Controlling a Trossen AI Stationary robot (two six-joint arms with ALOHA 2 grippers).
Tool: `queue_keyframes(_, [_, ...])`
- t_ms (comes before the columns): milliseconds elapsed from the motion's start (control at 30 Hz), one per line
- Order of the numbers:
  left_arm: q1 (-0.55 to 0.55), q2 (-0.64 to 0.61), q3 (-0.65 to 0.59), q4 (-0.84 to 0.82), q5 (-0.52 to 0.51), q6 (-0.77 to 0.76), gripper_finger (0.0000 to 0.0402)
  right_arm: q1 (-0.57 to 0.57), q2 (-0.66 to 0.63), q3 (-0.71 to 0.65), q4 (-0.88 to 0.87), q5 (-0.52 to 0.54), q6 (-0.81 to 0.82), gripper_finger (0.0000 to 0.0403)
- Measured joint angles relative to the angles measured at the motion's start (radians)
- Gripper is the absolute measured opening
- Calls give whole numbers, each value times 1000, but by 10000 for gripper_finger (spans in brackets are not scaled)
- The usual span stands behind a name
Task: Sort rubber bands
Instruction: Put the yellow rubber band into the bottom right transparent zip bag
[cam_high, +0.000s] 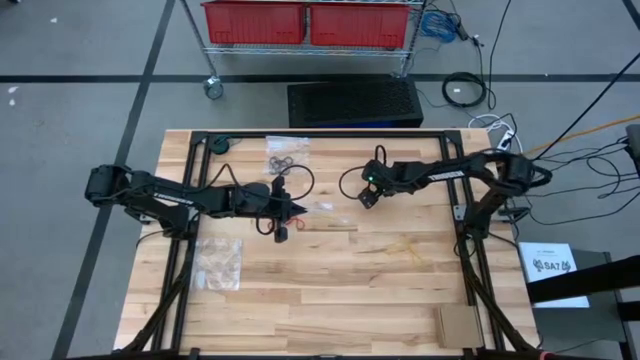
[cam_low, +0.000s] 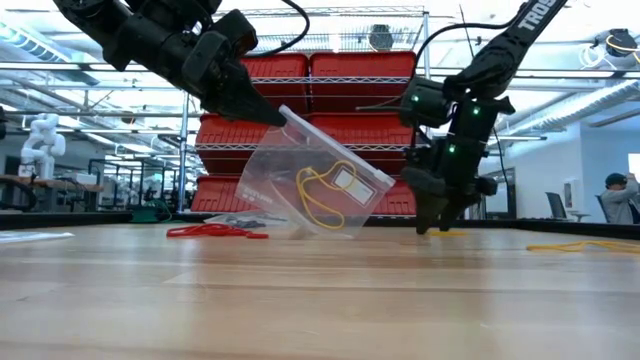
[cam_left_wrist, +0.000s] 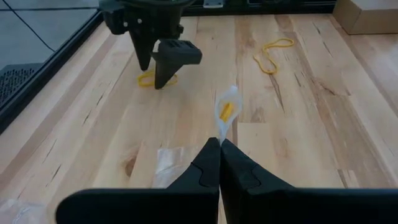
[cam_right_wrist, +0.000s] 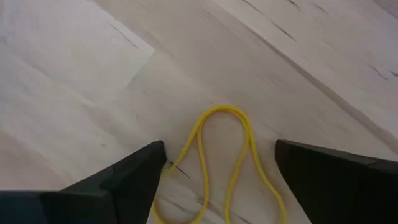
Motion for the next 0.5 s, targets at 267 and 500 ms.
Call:
queue_keyframes(267, [0, 0, 0, -4, 0, 0, 2, 9, 36, 1, -6, 5, 15, 276])
queue_keyframes(500, [0, 0, 0, 1, 0, 0, 2, 46, 31, -1, -6, 15, 48, 126])
